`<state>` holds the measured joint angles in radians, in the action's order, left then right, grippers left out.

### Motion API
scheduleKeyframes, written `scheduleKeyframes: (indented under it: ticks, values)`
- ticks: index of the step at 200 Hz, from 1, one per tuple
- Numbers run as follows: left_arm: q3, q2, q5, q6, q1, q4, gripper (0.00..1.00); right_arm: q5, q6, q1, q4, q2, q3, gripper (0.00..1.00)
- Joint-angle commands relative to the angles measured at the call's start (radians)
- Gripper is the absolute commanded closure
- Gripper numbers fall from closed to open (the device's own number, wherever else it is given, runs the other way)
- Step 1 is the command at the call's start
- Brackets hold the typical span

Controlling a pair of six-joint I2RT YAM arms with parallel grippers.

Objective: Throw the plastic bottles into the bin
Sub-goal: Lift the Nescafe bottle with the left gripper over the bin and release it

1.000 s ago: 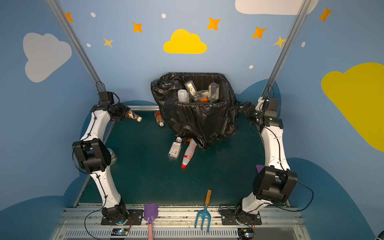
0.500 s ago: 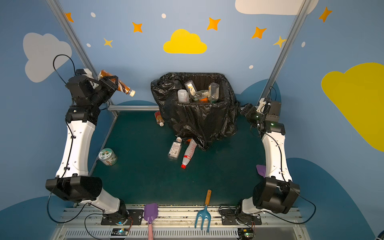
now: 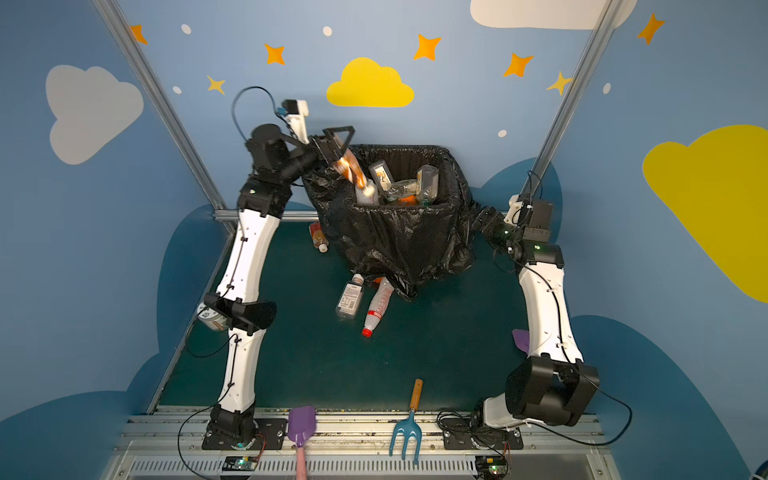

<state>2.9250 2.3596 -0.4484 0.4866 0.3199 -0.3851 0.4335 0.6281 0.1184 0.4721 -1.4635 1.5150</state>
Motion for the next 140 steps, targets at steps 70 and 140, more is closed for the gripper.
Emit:
scheduleKeyframes:
  ticks: [70, 140]
  values:
    - [-0.216, -0.351, 0.109, -0.256, 0.046, -0.09, 0.0, 0.004, -0.005, -0.026, 0.031, 0.09, -0.041, 0.12]
    - [-0.729, -0.693, 0.152, -0.18, -0.16, -0.372, 0.0, -0.07, -0.035, -0.19, 0.07, 0.182, -0.177, 0.12]
